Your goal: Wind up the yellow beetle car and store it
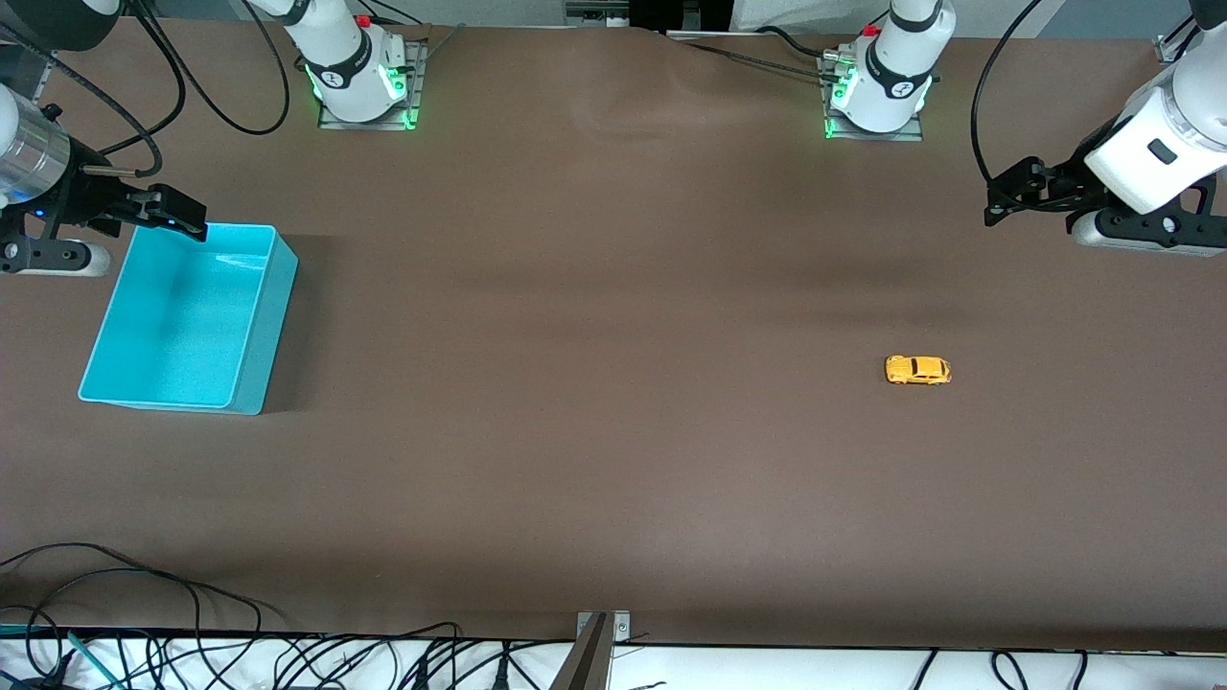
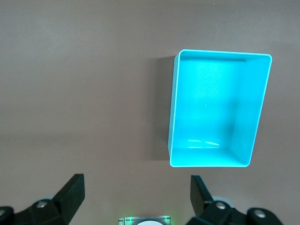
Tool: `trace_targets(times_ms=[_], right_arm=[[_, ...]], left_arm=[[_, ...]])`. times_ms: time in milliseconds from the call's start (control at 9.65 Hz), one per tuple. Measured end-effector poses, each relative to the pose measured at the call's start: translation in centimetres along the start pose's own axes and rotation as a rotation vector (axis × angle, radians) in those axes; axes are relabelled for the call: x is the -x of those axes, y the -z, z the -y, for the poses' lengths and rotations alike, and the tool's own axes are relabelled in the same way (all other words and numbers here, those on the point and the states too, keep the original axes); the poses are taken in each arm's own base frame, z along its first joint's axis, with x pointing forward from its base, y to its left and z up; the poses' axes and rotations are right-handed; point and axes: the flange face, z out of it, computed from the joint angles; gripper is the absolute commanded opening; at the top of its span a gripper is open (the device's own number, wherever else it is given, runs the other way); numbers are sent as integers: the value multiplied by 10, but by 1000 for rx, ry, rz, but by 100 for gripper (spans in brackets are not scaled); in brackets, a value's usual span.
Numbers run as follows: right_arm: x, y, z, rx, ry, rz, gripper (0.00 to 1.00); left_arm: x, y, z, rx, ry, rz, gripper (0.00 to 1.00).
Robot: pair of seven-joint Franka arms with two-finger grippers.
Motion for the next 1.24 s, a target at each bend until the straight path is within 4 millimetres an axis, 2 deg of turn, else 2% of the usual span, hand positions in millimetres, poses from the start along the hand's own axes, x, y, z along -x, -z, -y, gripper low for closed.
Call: trace_targets(times_ms=[1243], right_arm=[[0, 0, -1, 0, -6, 0, 100]], left_arm=[[-2, 1, 5, -42, 9, -3, 100]])
